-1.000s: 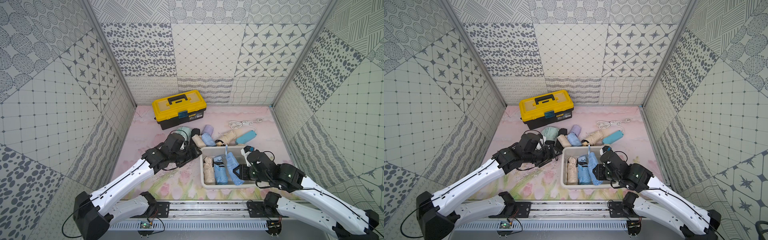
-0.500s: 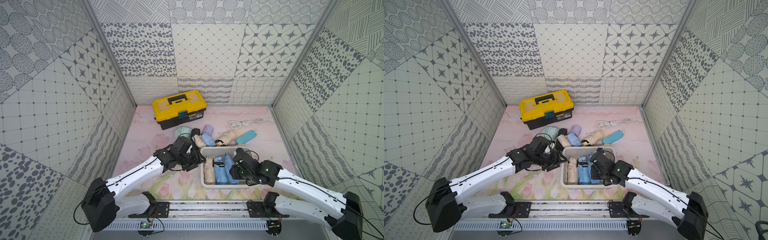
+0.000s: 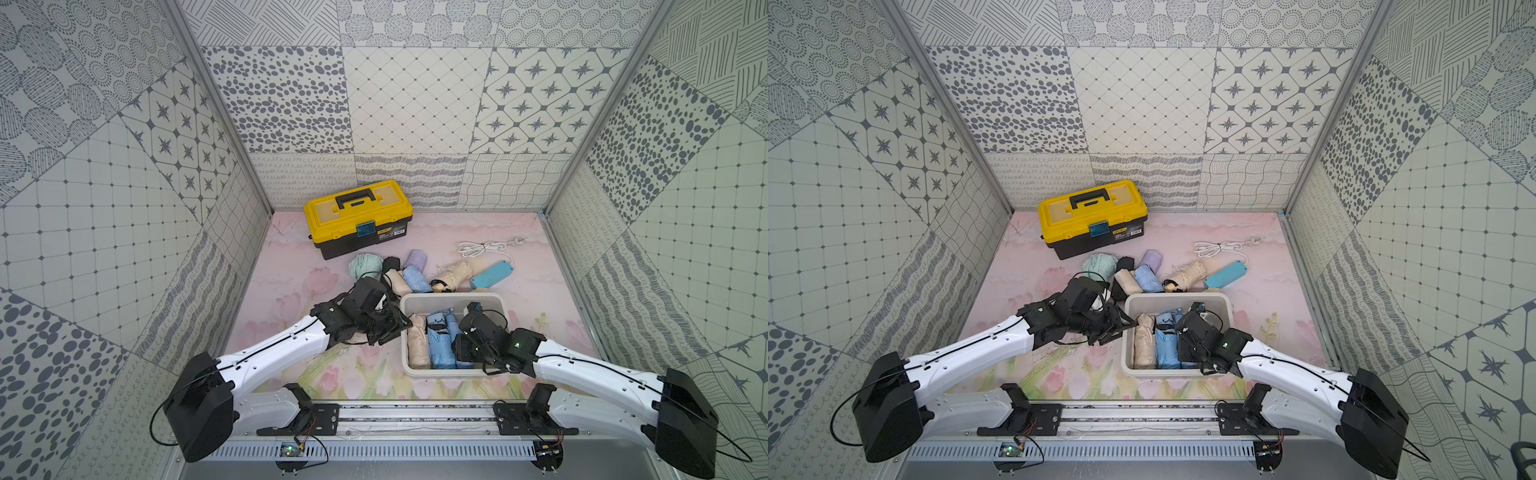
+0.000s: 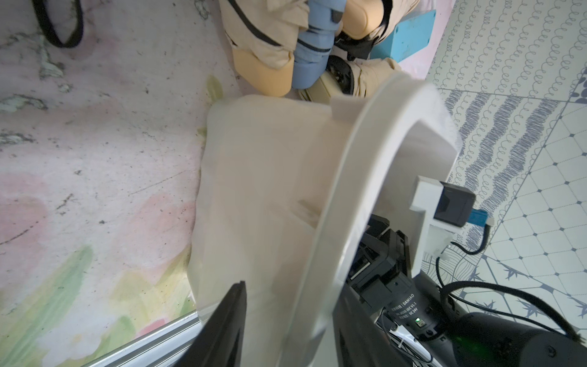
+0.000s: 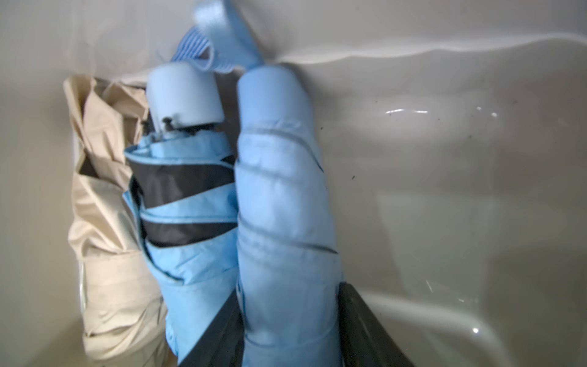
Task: Put the umbrella into the storage box
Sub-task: Place the umbrella in the storage box, then pick up the umbrella from the center of the board.
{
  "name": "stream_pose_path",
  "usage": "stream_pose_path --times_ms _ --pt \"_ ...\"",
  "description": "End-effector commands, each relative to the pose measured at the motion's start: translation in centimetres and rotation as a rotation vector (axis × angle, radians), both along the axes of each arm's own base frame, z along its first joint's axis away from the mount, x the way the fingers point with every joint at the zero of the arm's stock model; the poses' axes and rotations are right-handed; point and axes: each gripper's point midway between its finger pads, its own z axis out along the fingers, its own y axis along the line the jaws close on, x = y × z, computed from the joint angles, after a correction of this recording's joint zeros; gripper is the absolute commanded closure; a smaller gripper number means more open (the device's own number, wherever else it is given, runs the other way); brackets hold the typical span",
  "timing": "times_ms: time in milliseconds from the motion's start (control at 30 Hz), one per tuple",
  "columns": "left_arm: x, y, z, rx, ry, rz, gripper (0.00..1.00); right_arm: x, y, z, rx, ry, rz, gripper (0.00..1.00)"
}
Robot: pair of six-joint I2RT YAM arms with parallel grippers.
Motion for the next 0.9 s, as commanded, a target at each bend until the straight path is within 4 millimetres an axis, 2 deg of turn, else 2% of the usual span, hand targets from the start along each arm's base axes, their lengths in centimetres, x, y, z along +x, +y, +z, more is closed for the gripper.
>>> stream_pose_path --times_ms 0,100,167,267,400,500,600,733,867 --pt "0.4 -0.1 1.2 -0.012 -0.016 0.026 0.5 1.6 1.3 1.5 0.067 -0.088 -0.018 0.3" --pt "0.7 0.7 1.9 0.027 -0.045 0.045 0.37 1.4 0.4 2.5 0.043 -0.102 -0.026 0.18" --pt "1.0 1.2 2.2 0.045 -0.064 0.07 0.28 1.2 -0.1 3.7 0.041 -0.113 -0.02 0.15" --pt "1.9 2.0 3.2 0.071 -0.114 0.113 0.22 0.8 -0.6 6.1 0.062 -0.141 -0.001 0.12" --pt "3.0 4.0 3.7 0.183 -0.171 0.159 0.19 0.9 -0.4 9.5 0.098 -0.201 0.039 0.11" --pt "4.2 5.3 4.0 0.239 -0.198 0.164 0.19 1.7 -0.1 12.0 0.127 -0.254 0.042 0.11" --pt "5.8 7.4 4.2 0.314 -0.221 0.161 0.18 2.7 1.1 14.0 0.164 -0.279 0.073 0.11" --pt "8.4 10.6 3.9 0.416 -0.268 0.188 0.16 4.0 2.5 15.0 0.203 -0.281 0.084 0.12" --pt "11.0 12.6 2.7 0.513 -0.323 0.156 0.13 5.1 3.2 15.2 0.23 -0.278 0.076 0.12"
